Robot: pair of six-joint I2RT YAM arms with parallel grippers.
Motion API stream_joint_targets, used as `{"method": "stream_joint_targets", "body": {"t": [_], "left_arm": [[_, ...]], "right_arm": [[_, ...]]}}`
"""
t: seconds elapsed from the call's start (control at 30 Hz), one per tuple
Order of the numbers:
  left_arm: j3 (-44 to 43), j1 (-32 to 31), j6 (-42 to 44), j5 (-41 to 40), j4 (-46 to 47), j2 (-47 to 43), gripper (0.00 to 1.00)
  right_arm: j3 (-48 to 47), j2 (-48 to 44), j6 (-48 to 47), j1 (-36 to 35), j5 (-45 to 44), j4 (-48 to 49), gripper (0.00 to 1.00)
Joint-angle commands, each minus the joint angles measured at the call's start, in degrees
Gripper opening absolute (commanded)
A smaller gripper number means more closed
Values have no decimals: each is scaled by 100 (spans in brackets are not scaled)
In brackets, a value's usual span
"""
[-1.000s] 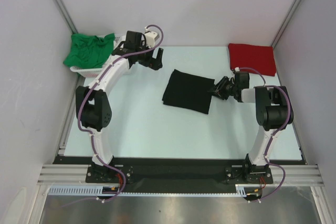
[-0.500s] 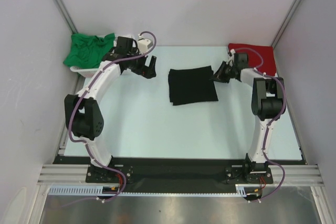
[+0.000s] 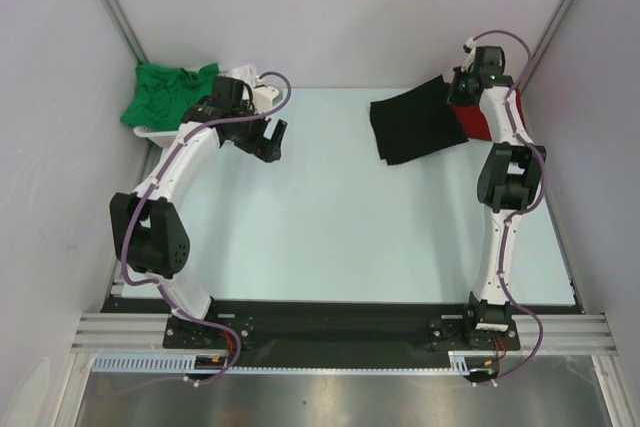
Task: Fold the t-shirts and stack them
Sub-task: Neatly place the folded tshirt to the corner
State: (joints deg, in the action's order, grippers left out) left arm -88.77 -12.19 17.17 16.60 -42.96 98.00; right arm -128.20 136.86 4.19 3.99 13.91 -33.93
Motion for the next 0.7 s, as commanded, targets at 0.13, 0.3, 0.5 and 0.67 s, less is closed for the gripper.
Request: {"method": "stream_joint_targets", "body": {"t": [0.13, 0.3, 0.5, 0.67], "left_arm": [[-105, 14, 243, -368, -125, -237, 100], [-132, 14, 269, -438, -151, -123, 100], [-114, 14, 261, -517, -134, -70, 100], [-132, 14, 252, -526, -116, -26, 100]], "right_arm": [[-1471, 368, -946, 207, -1056, -203, 0], [-1523, 254, -990, 445, -996, -17, 0], [-1901, 157, -1130, 585, -855, -78, 0], [-2033, 78, -1236, 699, -758, -122, 0]]}}
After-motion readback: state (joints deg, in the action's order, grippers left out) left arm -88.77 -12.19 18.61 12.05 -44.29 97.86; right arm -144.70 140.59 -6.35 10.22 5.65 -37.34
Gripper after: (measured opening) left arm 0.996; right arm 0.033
